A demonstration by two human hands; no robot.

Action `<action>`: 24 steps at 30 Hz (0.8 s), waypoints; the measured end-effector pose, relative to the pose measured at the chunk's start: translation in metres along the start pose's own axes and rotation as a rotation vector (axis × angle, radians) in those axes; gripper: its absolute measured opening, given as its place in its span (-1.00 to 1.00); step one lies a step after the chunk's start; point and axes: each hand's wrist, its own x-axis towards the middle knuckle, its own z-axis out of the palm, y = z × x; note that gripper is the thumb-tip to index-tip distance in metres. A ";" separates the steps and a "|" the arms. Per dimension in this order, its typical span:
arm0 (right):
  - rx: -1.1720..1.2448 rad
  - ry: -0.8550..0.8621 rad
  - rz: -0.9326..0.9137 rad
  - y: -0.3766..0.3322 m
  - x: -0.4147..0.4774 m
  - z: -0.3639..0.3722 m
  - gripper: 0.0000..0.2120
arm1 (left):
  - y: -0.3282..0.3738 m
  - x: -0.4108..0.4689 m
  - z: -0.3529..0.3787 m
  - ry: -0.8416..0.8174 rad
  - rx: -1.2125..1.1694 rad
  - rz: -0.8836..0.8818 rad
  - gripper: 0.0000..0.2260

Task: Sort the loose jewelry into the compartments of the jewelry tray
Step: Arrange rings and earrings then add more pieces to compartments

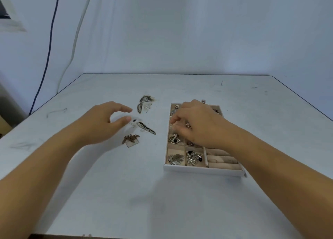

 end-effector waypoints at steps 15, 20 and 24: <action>-0.079 -0.241 -0.050 -0.055 0.060 0.047 -0.68 | -0.037 -0.024 0.015 -0.079 0.053 0.062 -0.42; -0.030 -0.169 -0.087 -0.055 0.063 0.053 -0.85 | -0.038 -0.026 0.017 -0.079 0.040 0.070 -0.42; -0.171 -0.163 -0.086 -0.052 0.062 0.048 -0.91 | -0.032 -0.030 0.025 -0.107 0.063 0.090 -0.40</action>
